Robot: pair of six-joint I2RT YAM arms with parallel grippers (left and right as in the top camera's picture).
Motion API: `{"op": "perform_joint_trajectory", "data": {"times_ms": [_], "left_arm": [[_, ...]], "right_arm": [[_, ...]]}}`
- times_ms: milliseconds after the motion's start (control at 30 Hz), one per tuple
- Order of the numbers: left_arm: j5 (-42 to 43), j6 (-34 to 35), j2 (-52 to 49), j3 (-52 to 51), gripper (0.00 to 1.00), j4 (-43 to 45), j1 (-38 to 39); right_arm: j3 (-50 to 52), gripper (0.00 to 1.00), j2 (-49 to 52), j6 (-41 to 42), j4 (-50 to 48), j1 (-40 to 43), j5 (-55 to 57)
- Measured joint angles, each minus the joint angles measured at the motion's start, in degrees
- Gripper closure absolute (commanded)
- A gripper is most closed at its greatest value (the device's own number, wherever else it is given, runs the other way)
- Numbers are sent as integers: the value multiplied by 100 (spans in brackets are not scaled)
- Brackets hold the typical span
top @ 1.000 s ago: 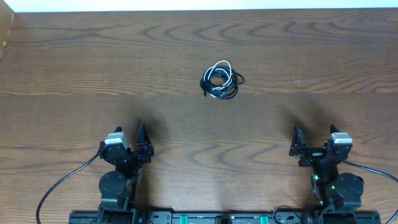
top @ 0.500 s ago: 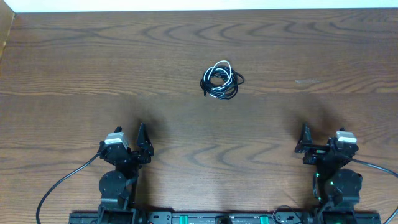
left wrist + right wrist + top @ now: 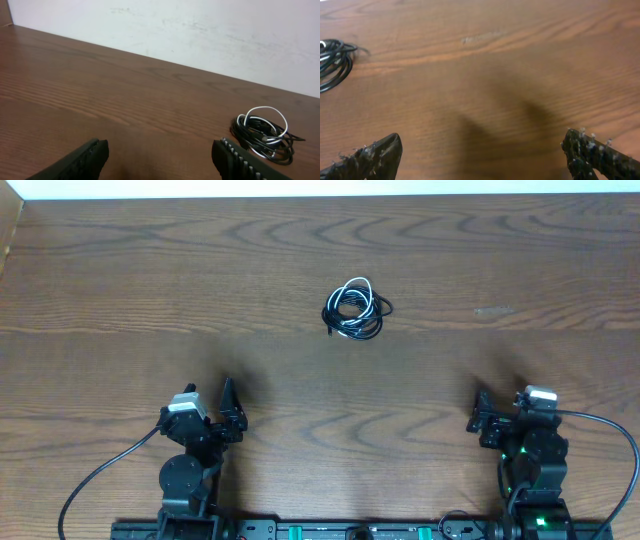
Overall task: Untangle cables
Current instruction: 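Raise both arms and move them forward toward the cable bundle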
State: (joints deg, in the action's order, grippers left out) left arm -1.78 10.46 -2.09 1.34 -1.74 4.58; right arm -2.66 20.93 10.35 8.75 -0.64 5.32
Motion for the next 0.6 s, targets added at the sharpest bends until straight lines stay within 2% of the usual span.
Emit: {"op": "perform_joint_trajectory", "data": {"times_ms": [133, 333, 467, 533, 600], "left_arm": [[0, 0, 0, 0, 28, -2, 0], [0, 0, 0, 0, 28, -2, 0], [0, 0, 0, 0, 28, -4, 0], [7, 0, -2, 0, 28, -2, 0], [15, 0, -2, 0, 28, -7, 0]], "right_arm": [[0, 1, 164, 155, -4, 0, -186], [0, 1, 173, 417, -595, 0, -452], [-361, 1, 382, 398, 380, 0, -887], [-887, 1, 728, 271, 988, -2, -973], [-1434, 1, 1086, 155, 1187, -4, -1019]]}}
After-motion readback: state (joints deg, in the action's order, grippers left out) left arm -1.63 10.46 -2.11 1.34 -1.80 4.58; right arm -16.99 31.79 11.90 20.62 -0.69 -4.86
